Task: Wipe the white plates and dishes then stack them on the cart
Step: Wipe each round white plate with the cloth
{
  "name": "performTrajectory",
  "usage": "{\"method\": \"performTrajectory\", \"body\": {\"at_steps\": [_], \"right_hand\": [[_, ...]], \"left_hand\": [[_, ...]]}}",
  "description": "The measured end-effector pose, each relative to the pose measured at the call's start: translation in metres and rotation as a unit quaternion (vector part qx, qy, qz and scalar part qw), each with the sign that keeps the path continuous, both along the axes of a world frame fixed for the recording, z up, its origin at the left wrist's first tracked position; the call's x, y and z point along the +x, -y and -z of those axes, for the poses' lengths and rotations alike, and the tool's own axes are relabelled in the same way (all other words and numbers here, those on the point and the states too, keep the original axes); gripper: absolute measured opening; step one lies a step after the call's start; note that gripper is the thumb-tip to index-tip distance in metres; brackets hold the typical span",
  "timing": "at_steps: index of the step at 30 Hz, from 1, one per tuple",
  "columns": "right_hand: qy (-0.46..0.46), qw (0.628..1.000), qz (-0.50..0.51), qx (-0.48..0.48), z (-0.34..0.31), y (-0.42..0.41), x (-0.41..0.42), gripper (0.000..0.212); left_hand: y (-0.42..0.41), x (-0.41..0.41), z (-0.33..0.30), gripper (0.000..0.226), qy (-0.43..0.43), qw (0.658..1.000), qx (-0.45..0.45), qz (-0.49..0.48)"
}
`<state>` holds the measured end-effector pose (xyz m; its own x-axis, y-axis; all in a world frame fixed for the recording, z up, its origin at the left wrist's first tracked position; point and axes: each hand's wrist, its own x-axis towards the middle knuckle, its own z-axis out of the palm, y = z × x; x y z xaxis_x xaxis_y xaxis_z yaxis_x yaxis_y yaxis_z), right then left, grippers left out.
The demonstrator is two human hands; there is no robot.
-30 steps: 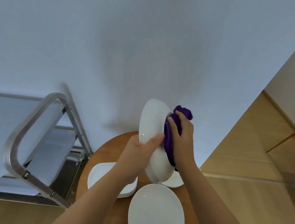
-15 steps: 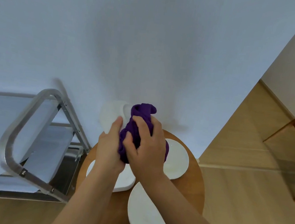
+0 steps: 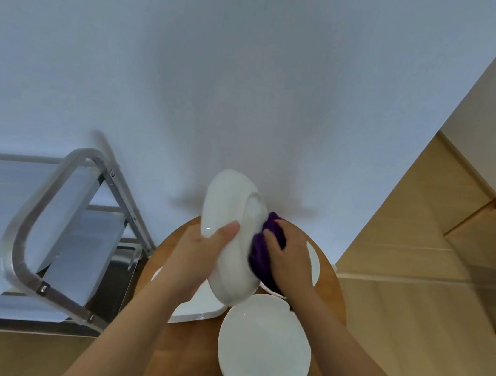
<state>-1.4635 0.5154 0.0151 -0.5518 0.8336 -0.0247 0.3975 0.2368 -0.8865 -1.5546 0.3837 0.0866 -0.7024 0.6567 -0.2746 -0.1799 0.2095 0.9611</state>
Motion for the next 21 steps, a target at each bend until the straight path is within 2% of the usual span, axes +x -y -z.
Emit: {"method": "performTrajectory", "body": {"at_steps": [1, 2, 4, 5, 7, 9, 10, 11, 14, 16, 18, 19, 20, 21], "right_hand": [[-0.027, 0.992, 0.029, -0.119, -0.007, -0.005, 0.000, 0.031], [-0.075, 0.962, 0.051, -0.257, -0.017, -0.009, 0.002, 0.037], [-0.164, 0.867, 0.067, -0.466, -0.032, -0.012, 0.010, 0.054], [-0.189, 0.838, 0.061, -0.508, -0.036, -0.012, 0.015, 0.060], [-0.217, 0.815, 0.044, -0.535, -0.039, -0.010, 0.025, 0.068], [-0.232, 0.799, 0.030, -0.554, -0.039, -0.008, 0.035, 0.069], [-0.237, 0.792, 0.026, -0.563, -0.038, -0.009, 0.040, 0.069], [-0.242, 0.786, 0.027, -0.568, -0.036, -0.010, 0.045, 0.071], [-0.239, 0.801, 0.027, -0.549, -0.032, -0.014, 0.056, 0.072], [-0.227, 0.819, 0.026, -0.527, -0.029, -0.016, 0.061, 0.056], [-0.226, 0.834, 0.048, -0.502, -0.023, -0.017, 0.064, 0.030], [-0.232, 0.839, 0.058, -0.488, -0.019, -0.017, 0.065, 0.025], [-0.242, 0.843, 0.063, -0.477, -0.014, -0.017, 0.066, 0.026], [-0.253, 0.845, 0.067, -0.467, -0.008, -0.017, 0.068, 0.031]], "left_hand": [[0.000, 0.005, -0.001, 0.013, -0.057, 0.997, -0.030, 0.050], [0.001, 0.009, 0.001, 0.020, -0.111, 0.987, -0.052, 0.103], [-0.001, 0.018, 0.008, 0.031, -0.238, 0.943, -0.102, 0.208], [-0.003, 0.023, 0.011, 0.031, -0.316, 0.905, -0.129, 0.253], [-0.008, 0.027, 0.017, 0.024, -0.460, 0.813, -0.181, 0.307], [-0.011, 0.026, 0.026, 0.045, -0.582, 0.715, -0.212, 0.324], [-0.012, 0.026, 0.031, 0.050, -0.619, 0.676, -0.217, 0.336], [-0.013, 0.027, 0.035, 0.053, -0.639, 0.652, -0.219, 0.344], [-0.013, 0.032, 0.047, 0.053, -0.646, 0.634, -0.228, 0.359], [-0.015, 0.034, 0.055, 0.054, -0.653, 0.621, -0.231, 0.367], [-0.016, 0.037, 0.063, 0.055, -0.660, 0.597, -0.241, 0.389], [-0.016, 0.037, 0.065, 0.058, -0.652, 0.597, -0.244, 0.398], [-0.014, 0.035, 0.067, 0.064, -0.627, 0.618, -0.249, 0.404], [-0.011, 0.031, 0.069, 0.073, -0.583, 0.661, -0.251, 0.400]]}}
